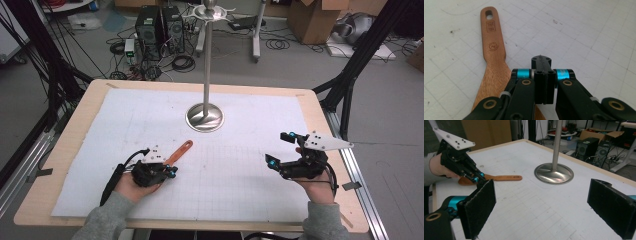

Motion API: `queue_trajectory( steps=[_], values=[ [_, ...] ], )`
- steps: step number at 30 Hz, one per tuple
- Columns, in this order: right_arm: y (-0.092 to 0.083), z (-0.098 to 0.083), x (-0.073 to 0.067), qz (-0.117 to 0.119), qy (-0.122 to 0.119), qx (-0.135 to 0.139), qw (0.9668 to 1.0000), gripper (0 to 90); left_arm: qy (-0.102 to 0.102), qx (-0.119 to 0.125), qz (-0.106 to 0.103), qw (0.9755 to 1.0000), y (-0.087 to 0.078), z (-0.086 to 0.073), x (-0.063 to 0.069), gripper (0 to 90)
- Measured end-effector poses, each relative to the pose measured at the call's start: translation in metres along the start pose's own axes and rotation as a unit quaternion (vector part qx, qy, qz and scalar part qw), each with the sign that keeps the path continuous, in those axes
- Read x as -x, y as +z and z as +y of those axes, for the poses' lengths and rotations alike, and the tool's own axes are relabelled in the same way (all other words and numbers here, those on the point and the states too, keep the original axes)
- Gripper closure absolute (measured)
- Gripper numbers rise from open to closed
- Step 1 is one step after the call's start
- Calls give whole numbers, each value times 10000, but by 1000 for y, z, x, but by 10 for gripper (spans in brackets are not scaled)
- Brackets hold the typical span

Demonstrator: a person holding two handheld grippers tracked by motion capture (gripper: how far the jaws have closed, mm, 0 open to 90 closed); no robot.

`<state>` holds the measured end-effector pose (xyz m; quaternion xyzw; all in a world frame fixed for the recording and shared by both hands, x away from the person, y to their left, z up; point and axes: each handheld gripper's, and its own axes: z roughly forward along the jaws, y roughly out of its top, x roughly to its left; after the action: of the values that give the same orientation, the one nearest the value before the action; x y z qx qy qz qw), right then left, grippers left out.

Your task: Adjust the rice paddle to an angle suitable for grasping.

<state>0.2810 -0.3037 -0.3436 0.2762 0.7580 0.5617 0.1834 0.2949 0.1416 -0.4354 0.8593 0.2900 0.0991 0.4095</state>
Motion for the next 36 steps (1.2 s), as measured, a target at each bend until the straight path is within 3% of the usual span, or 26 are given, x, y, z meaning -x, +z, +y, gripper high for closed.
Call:
queue_trajectory(
  steps=[6, 17, 31, 36],
  values=[
    [2, 1, -1, 29, -23, 8, 10000, 70, 37, -163, 25, 9999, 2, -4, 2, 897],
    [3, 1, 0, 44, -20, -4, 10000, 70, 52, -235, 122, 9996, -8, -11, -2, 897],
    [8, 1, -1, 73, -29, -59, 10000, 70, -255, -300, 272, 9989, -26, -23, -25, 897],
    [8, 2, -2, 86, -42, -57, 9999, 70, -258, -238, 316, 9989, -29, -24, -27, 896]
  ],
)
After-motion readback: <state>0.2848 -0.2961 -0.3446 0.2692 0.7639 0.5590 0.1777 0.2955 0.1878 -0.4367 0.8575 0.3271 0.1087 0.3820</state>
